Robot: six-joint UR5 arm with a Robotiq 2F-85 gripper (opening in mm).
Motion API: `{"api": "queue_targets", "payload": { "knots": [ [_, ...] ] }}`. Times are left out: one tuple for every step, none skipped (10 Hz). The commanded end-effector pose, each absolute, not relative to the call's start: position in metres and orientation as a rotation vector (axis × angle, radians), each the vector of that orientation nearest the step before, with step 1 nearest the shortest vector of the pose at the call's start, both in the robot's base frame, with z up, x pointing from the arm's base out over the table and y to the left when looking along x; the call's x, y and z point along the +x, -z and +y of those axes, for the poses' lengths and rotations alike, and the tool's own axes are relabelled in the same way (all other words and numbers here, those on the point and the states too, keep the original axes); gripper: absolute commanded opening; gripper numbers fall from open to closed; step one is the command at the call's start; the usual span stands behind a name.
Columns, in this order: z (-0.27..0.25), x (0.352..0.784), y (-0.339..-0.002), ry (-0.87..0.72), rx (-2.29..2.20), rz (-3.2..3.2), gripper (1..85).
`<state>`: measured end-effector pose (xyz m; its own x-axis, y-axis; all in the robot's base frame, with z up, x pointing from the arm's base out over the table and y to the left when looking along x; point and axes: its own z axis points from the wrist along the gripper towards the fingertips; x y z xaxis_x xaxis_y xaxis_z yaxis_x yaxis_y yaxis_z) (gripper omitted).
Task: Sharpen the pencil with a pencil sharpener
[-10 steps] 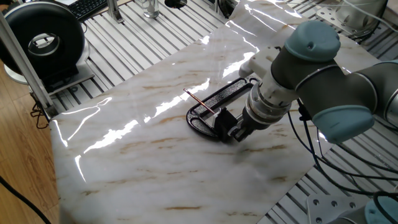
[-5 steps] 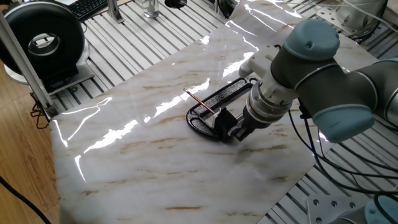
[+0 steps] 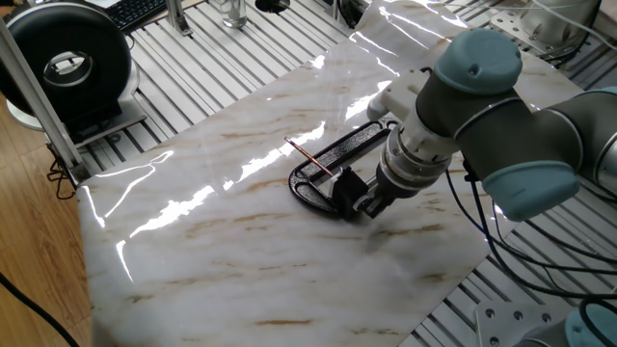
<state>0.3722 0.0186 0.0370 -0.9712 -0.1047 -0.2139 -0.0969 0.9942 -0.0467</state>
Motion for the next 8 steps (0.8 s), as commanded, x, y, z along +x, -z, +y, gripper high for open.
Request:
{"api": "queue_targets", "payload": {
  "knots": [
    [0.0321,0.3770,-0.0384,0.000,-0.142,2.898,15.0],
    [0.0328,0.3771,-0.0391,-0.014,-0.149,2.897,18.7],
    [0.0303,0.3773,-0.0407,-0.015,-0.160,2.897,20.7],
    [0.0285,0.3769,-0.0421,-0.013,-0.161,2.900,22.0],
    [0.0266,0.3764,-0.0439,-0.004,-0.162,2.900,22.0],
    [0.0255,0.3763,-0.0446,0.000,-0.164,2.900,22.0],
    [0.0243,0.3763,-0.0446,0.007,-0.165,2.900,22.0],
    [0.0285,0.3770,-0.0448,-0.018,-0.140,2.898,22.0]
  ]
}}
